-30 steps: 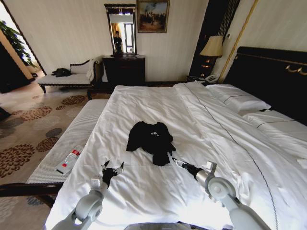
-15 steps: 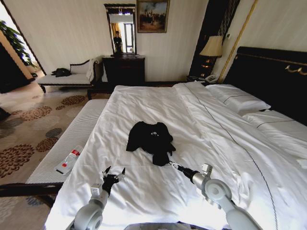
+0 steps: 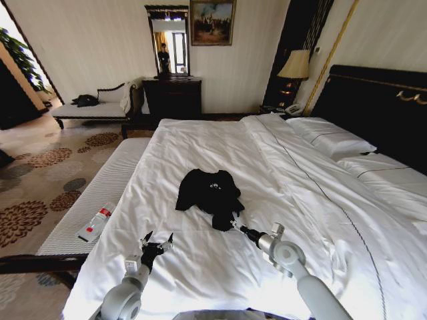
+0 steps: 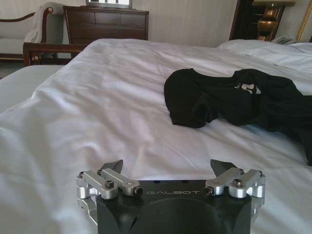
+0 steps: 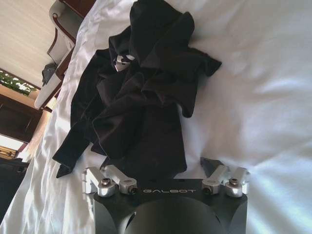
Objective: Fold the clothes on the bed.
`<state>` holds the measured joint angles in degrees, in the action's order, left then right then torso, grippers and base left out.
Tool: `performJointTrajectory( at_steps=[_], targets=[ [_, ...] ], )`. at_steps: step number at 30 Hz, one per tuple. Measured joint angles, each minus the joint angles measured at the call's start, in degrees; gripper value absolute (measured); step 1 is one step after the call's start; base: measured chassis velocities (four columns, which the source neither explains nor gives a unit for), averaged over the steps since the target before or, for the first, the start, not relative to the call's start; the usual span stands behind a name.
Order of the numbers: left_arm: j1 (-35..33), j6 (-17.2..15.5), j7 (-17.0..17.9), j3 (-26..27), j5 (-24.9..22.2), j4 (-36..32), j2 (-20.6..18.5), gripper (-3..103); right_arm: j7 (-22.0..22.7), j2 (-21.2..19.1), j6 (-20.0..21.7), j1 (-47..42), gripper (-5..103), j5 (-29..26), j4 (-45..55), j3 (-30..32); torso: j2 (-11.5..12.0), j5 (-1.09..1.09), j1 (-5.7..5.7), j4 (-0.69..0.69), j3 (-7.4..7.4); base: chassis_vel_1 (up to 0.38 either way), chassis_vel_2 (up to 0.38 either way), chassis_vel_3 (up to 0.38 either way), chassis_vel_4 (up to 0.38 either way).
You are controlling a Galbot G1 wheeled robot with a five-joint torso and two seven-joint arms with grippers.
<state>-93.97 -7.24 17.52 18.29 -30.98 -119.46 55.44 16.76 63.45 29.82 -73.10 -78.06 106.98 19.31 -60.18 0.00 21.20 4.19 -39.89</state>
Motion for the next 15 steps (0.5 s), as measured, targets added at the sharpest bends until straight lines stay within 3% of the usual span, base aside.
performJointTrajectory(
  at_steps=[7,13,15],
  targets=[
    [0.2,-0.1,0.2,-0.1,-0.2,0.0,-0.3,100,0.0,1.2,-0.1,0.1,65,0.5,-1.1,0.0,0.0,0.0,0.0,0.01,0.0,0.0,0.0,0.0,0.0],
    [0.3,-0.1,0.3,-0.1,-0.2,0.0,-0.2,100,0.0,1.9,-0.2,-0.1,38,0.7,-1.2,0.3,0.0,0.0,0.0,0.0,0.0,0.0,0.0,0.0,0.0],
    [0.3,-0.1,0.3,-0.1,-0.2,0.0,-0.2,100,0.0,2.0,-0.2,-0.2,38,0.8,-1.2,0.3,0.0,0.0,0.0,0.0,0.0,0.0,0.0,0.0,0.0]
  ],
)
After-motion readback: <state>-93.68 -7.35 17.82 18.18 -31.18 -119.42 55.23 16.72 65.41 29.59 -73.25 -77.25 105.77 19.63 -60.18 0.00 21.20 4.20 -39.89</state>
